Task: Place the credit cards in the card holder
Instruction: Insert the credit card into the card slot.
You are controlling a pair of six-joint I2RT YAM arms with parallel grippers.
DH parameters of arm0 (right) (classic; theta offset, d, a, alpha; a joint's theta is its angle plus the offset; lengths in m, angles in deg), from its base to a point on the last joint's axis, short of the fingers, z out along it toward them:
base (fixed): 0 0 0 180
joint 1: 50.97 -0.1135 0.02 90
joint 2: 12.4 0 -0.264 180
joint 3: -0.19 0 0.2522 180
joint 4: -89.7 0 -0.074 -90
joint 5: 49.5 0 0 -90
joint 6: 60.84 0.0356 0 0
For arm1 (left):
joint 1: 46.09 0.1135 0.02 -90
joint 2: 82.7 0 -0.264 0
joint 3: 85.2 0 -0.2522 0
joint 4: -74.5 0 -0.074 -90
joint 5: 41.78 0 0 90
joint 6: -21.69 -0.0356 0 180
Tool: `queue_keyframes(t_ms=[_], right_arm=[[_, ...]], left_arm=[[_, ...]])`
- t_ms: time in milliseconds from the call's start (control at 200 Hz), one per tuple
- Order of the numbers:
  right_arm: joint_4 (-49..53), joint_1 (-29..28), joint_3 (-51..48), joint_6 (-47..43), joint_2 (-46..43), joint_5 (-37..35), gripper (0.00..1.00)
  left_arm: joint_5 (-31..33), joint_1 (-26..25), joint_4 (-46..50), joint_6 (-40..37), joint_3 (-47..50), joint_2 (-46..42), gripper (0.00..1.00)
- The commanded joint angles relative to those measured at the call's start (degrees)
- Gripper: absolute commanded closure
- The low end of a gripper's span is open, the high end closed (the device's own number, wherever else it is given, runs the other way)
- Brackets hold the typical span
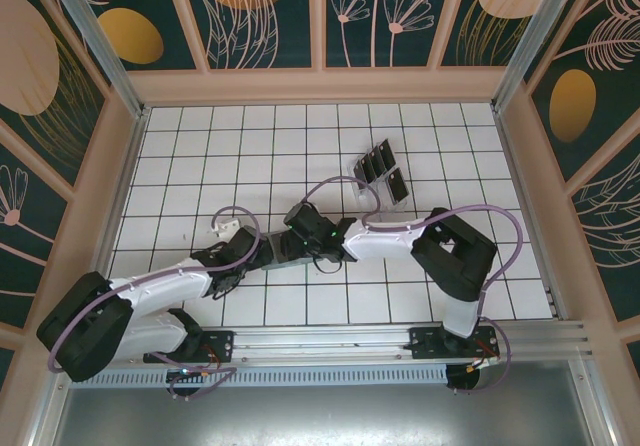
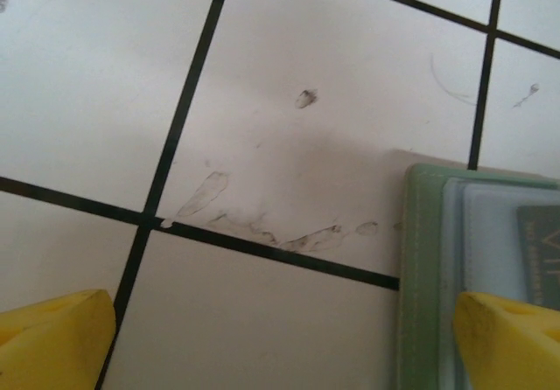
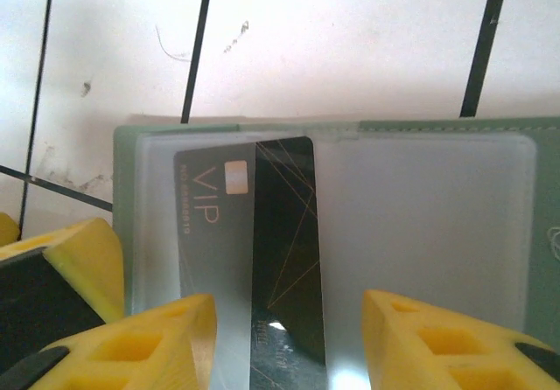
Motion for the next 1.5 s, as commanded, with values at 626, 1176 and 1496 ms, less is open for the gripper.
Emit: queue_keyframes(t_ms=[626,1176,1496], right_arm=[[-4.76,1.76,-0.92,-2.71,3.13,2.35,0.65],[-5.98,0.77,0.58,-1.54,5.20,5.68,0.85],[-7.50,-0.07,1.58,-0.51,6.29,8.30,0.85]], left_arm=[[0.66,0.34,4.61,2.54,-0.46,7.19,0.02],[-0.86,0.32,1.54,2.60,1.04,8.39,0.01],[-1.72,0.37,0.39,2.63,1.45,7.87,0.01]])
